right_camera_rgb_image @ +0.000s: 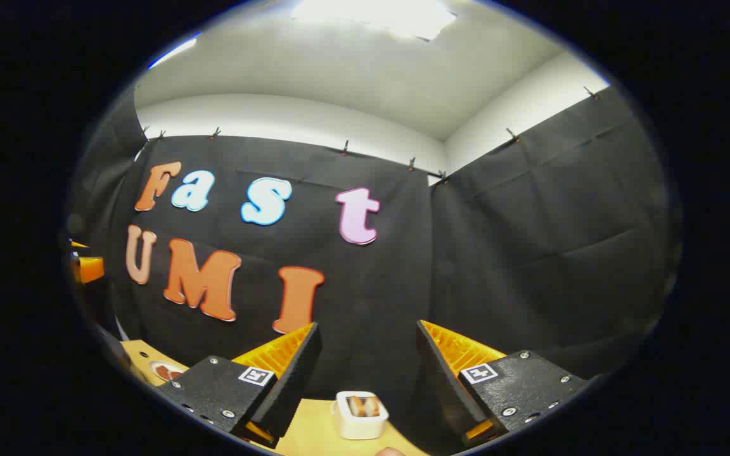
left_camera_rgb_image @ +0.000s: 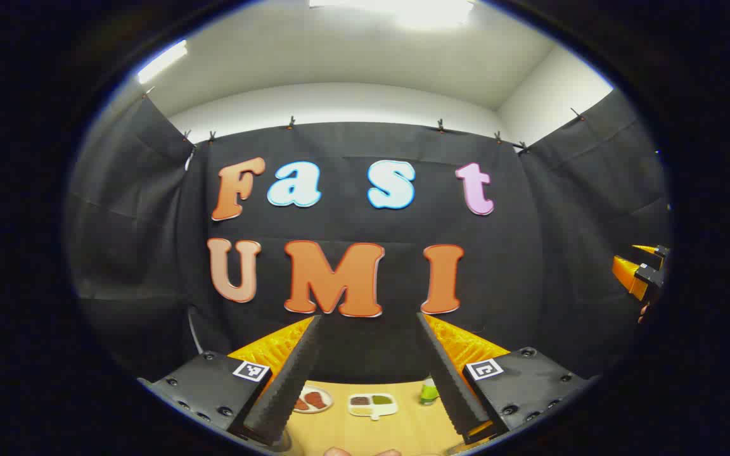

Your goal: Close the left gripper, press the button to open the rice cooker; take a wooden spoon from the chopstick holder with the right hand, scoop a spoonful of rice and pour it into the rice cooker, then put the wooden spoon back into the chopstick holder.

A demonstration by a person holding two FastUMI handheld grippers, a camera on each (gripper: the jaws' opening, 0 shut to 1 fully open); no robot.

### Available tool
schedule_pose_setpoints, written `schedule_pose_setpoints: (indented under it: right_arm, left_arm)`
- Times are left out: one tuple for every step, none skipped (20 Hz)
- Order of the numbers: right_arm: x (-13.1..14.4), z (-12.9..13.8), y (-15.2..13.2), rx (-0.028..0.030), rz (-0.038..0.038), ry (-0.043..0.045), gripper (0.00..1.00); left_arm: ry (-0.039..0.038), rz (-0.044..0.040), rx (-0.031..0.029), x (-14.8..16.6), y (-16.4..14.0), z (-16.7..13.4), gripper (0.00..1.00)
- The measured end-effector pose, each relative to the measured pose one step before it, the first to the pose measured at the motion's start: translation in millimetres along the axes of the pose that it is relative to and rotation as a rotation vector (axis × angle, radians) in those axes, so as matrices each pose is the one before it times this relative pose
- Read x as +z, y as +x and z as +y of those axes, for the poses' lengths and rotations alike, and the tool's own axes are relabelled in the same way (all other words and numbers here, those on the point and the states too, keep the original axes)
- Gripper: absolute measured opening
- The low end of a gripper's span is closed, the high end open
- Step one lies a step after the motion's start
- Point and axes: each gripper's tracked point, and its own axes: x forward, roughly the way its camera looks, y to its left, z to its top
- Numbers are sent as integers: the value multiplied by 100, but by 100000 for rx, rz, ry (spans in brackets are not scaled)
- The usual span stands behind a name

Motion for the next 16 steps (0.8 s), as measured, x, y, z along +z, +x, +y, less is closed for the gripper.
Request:
schedule_pose_setpoints:
  right_arm:
    - [-217,1474,10,3017,1413,2705,94]
    - [-188,1094,75,1658,915,2123,95]
    - [-93,869,76,1744,593,1390,95]
    - [-165,951,-68,1217,409,513,92]
    - [-42,734,-190,1313,9,-414,95]
    - [-77,623,-159,314,269,-427,95]
    - [-177,627,-69,1242,408,-30,95]
    - [-157,634,-176,759,413,385,92]
    - [-259,521,-50,996,625,50,92]
    - [-361,448,-31,798,844,128,92]
    - [-429,272,22,674,1303,495,92]
    - [-319,321,-24,939,1148,804,96]
    - [-131,134,182,533,727,666,96]
    - [-124,141,-86,631,511,176,92]
    - [-171,5,120,314,461,-182,92]
    - [-66,-10,91,591,324,-418,92]
  left_arm:
    - [1686,574,1163,18,-506,1039,93]
    - [1862,352,1578,-96,-307,1144,93]
    - [1416,12,1066,-3,-344,786,93]
    - [432,63,1221,-33,-206,583,93]
    - [967,650,1255,-122,-99,734,93]
    - [573,1043,1158,-308,-10,639,93]
    - [-272,852,837,-210,-47,610,93]
    - [-445,1166,1099,-190,-111,670,93]
    - [-240,1424,1468,-545,-163,469,93]
    - [307,1064,-125,-282,-399,-74,93]
    - [1026,510,-60,-331,-370,-159,93]
    - [1637,-432,852,-167,-353,44,93]
    - [1415,-1301,1086,337,-251,118,93]
    - [406,-1160,-15,256,-213,-246,93]
    - [-300,-1048,137,430,-64,-89,93]
    - [-384,-598,-21,287,-36,46,93]
